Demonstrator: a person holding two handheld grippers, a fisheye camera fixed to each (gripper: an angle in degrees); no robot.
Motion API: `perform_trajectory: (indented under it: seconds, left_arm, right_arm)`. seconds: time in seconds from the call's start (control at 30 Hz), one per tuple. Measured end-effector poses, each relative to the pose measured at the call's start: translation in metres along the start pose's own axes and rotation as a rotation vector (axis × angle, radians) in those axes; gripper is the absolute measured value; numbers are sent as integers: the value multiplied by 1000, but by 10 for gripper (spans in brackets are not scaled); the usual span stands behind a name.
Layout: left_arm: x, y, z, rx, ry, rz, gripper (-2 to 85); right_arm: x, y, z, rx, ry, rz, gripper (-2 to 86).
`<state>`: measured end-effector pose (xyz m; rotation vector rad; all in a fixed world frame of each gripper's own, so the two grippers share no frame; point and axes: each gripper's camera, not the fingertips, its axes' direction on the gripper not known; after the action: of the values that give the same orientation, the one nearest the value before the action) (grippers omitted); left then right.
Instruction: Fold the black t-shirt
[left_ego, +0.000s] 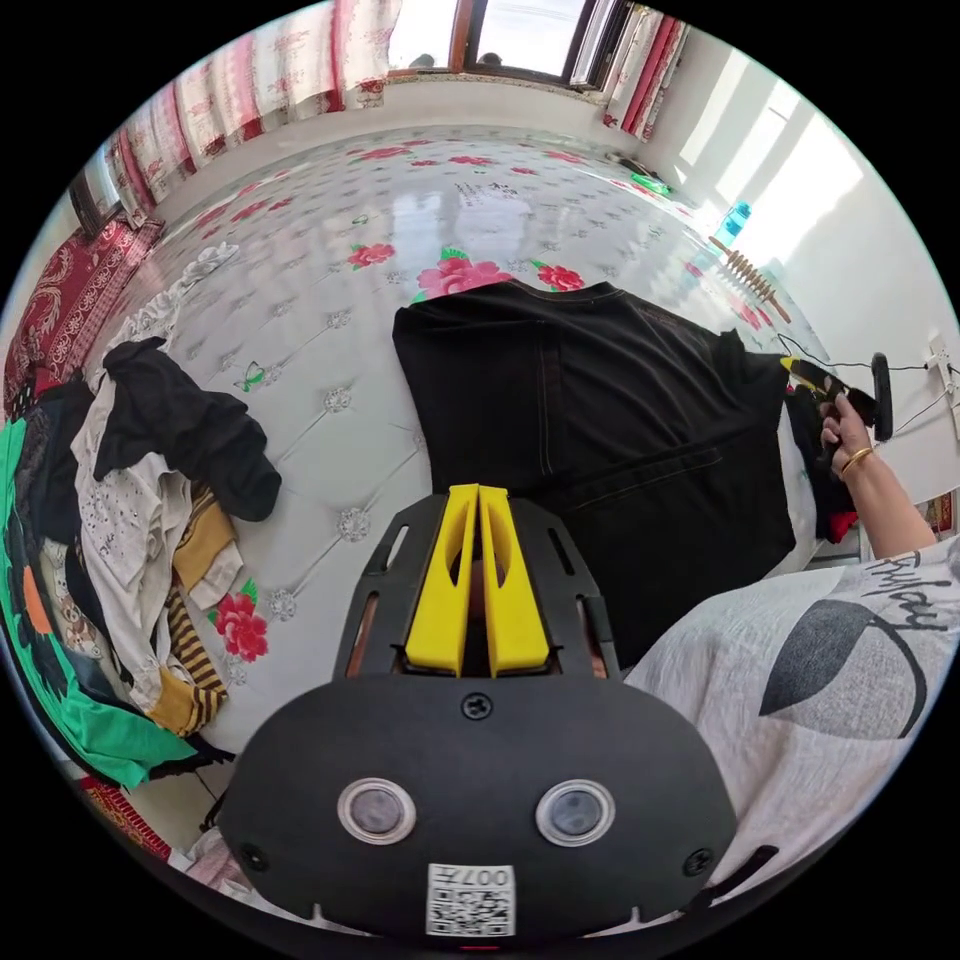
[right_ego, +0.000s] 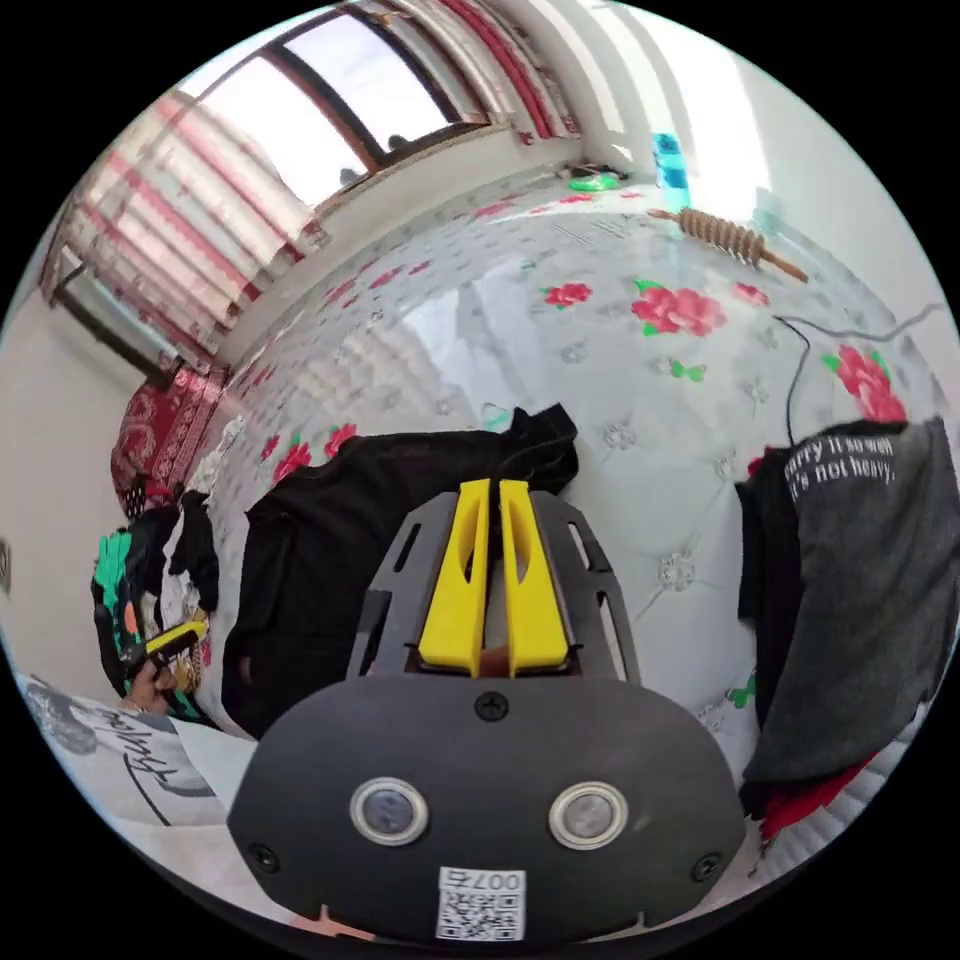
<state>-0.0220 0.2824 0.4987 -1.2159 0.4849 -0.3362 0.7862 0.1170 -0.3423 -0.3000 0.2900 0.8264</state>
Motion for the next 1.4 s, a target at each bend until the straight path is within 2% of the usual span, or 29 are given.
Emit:
perform_trajectory:
  seconds: [0.07,0.17,0.27,0.33,0.43,0.6,0.77,0.87,1.1,1.13,1.27,1.33,1.4]
  left_arm:
    - [-1,6,1,-7,-1,-11,-9]
    - [-2,13,6,-17,12,-31,-9]
    - [0,13,12,-28,26,-34,-10]
    - [4,10,13,-28,27,-11,-10]
    - [7,4,18,-42,14,31,-10]
    - [11,-17,37,-77,40,84,-9]
    - [27,-61,55,-74,121,164,-8]
    - [43,-96,67,-70,181,235,-2]
    - [101,-188,103,-90,236,454,39]
    - [113,-202,111,-95,237,494,41]
    - [145,-235,152,-181,238,568,40]
    - [156,-245,186,-280,229,579,26]
    - [155,-251,188,-227,271,573,5]
  right_arm:
    - [-80,2,-5,-77,-43,-398,0]
    - [-167,39,24,-311,-123,-784,0]
    - [-215,94,68,-457,6,-982,1]
    - [-229,117,84,-498,88,-1026,3]
    - [-241,133,79,-460,135,-1034,10]
    - [-236,128,38,-367,40,-904,25]
    - [-167,110,-2,-305,-27,-506,35]
    - [-142,130,-6,-335,-46,-402,40]
    - [-173,172,1,-404,-39,-502,45]
    - [-180,177,5,-411,-8,-531,38]
    - [-182,199,13,-407,320,-671,11]
    - [-168,207,6,-402,374,-678,6]
    - [-151,212,0,-426,335,-644,3]
